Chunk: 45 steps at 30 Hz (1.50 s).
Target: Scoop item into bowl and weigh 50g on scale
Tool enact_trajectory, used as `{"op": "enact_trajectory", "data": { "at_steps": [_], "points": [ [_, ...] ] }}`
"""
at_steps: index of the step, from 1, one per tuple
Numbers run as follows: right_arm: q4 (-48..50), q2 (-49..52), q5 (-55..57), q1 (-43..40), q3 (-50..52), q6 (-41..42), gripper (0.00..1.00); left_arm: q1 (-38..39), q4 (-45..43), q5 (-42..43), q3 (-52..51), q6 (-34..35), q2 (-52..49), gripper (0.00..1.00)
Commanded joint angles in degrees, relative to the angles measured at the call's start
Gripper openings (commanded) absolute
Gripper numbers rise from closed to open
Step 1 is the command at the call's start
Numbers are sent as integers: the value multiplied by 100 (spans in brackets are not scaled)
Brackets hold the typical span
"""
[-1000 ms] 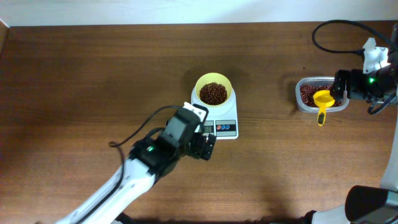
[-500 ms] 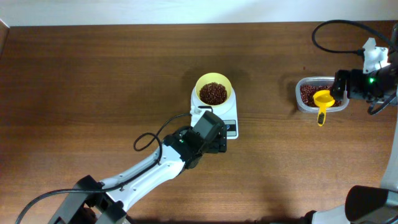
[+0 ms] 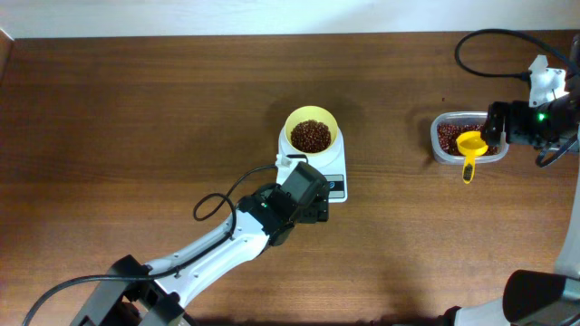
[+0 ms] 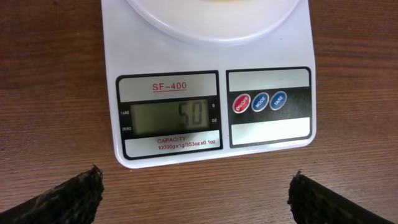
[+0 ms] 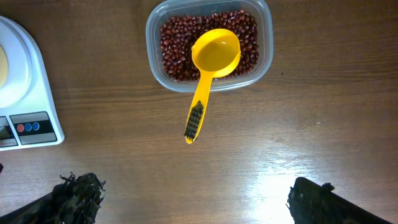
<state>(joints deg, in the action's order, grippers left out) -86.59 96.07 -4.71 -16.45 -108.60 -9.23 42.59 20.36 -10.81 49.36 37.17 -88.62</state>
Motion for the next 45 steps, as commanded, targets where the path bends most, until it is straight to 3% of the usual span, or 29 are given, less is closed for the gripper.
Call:
{"op": "enact_trajectory", "data": {
  "at_steps": [1, 36, 41, 45],
  "points": [
    [2, 0, 50, 31, -114, -22, 99, 13, 31, -105, 0, 52, -20, 99],
    [2, 0, 50, 31, -114, -22, 99, 13, 120, -164, 2, 42, -20, 99],
    [2, 0, 50, 31, -114, -22, 99, -7, 116, -254, 2, -590, 37, 99],
    [2, 0, 50, 31, -114, -22, 99, -214, 457, -251, 0, -1650, 544, 99]
  ]
}}
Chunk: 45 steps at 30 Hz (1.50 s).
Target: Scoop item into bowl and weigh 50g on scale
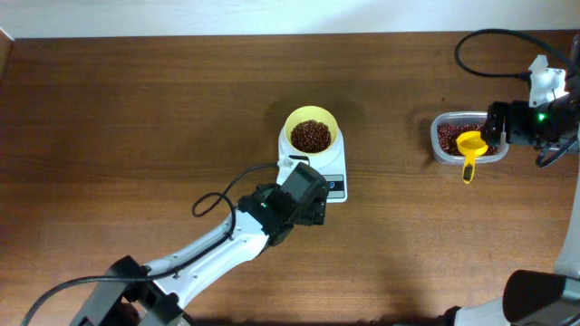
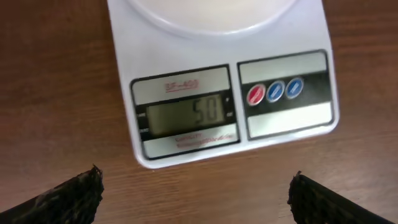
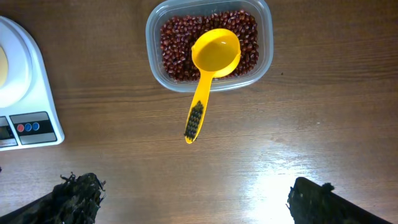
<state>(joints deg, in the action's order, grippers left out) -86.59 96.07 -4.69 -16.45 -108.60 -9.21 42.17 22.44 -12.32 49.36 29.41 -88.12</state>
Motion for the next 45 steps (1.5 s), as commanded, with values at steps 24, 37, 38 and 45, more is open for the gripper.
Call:
{"op": "enact_trajectory", "data": {
  "at_steps": [24, 37, 38, 45],
  "points": [
    [2, 0, 48, 31, -114, -24, 99, -3383, -3300, 1517, -3908, -2647, 7182, 99],
    [2, 0, 48, 31, -114, -24, 99, -3974, -2927, 1580, -4883, -2715, 8795, 99],
    [2, 0, 48, 31, -114, -24, 99, -3991, -2889, 1606, -4883, -2741, 8786, 99],
    [2, 0, 48, 31, -114, -24, 99, -4026, -1766, 1593, -4885, -2911, 8786, 98]
  ]
}}
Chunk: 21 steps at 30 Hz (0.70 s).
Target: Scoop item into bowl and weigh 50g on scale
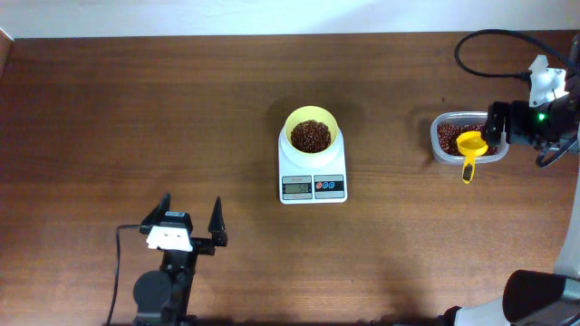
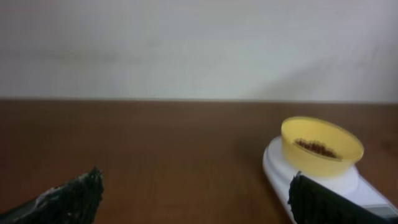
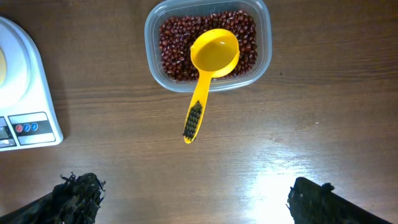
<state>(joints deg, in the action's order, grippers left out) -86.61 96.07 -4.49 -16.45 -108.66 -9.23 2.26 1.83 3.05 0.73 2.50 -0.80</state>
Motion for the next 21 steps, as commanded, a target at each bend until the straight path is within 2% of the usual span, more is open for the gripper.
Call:
{"op": "enact_trajectory", "data": {
  "at_steps": [1, 8, 21],
  "points": [
    [4, 0, 28, 31, -107, -22, 99, -35, 275, 68, -20, -387, 55, 99],
    [4, 0, 28, 31, -107, -22, 99, -35, 289, 55, -22, -695, 55, 99],
    [4, 0, 28, 31, -107, -22, 99, -35, 280, 0, -20, -693, 28, 99]
  ]
}}
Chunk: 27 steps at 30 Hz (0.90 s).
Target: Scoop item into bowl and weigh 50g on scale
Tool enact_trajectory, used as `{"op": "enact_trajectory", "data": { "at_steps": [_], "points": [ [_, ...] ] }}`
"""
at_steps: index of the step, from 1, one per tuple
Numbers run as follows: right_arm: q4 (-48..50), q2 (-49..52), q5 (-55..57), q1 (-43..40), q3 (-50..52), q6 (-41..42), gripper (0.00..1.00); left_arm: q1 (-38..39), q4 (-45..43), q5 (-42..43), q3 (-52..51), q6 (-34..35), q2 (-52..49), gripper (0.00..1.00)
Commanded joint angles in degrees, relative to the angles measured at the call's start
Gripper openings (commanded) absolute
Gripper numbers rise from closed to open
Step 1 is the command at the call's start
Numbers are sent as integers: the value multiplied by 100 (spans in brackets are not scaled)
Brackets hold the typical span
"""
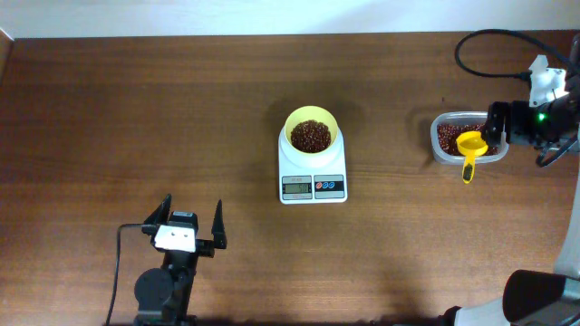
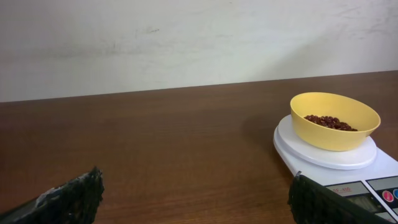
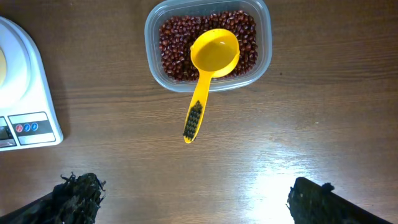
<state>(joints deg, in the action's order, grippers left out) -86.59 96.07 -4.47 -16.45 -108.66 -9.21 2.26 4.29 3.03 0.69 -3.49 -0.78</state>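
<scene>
A yellow bowl holding red beans stands on the white scale at the table's middle. The left wrist view shows the bowl and scale from the side, and the display cannot be read. A yellow scoop lies with its empty cup on the beans in a clear tub, its handle over the rim. My left gripper stands open and empty at the front left, far from the scale. High above the table in front of the tub, my right gripper is open and empty.
A black cable loops at the back right by the right arm. The pale wall runs behind the table's far edge.
My left gripper has shifted only slightly at the front left, and its view of the bowl and scale is now sharp. The right gripper, scoop and tub are unchanged.
My left gripper hung open over the scale's display, which read 50. It was still there at the second moment, then stood back at the front left, where it remains. All along, the right gripper stayed open above the tub with the scoop lying in it.
</scene>
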Motion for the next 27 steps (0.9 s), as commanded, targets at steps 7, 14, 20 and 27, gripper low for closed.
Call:
{"op": "enact_trajectory", "data": {
  "at_steps": [7, 14, 20, 27],
  "points": [
    [2, 0, 26, 31, -107, -24, 99, -35, 31, 2, -17, -94, 26, 99],
    [2, 0, 26, 31, -107, -24, 99, -35, 31, 2, -15, -94, 26, 99],
    [2, 13, 28, 31, -107, -24, 99, -35, 31, 2, -15, -94, 26, 99],
    [1005, -330, -483, 44, 28, -17, 99, -35, 31, 2, -17, -94, 26, 99]
  ]
}}
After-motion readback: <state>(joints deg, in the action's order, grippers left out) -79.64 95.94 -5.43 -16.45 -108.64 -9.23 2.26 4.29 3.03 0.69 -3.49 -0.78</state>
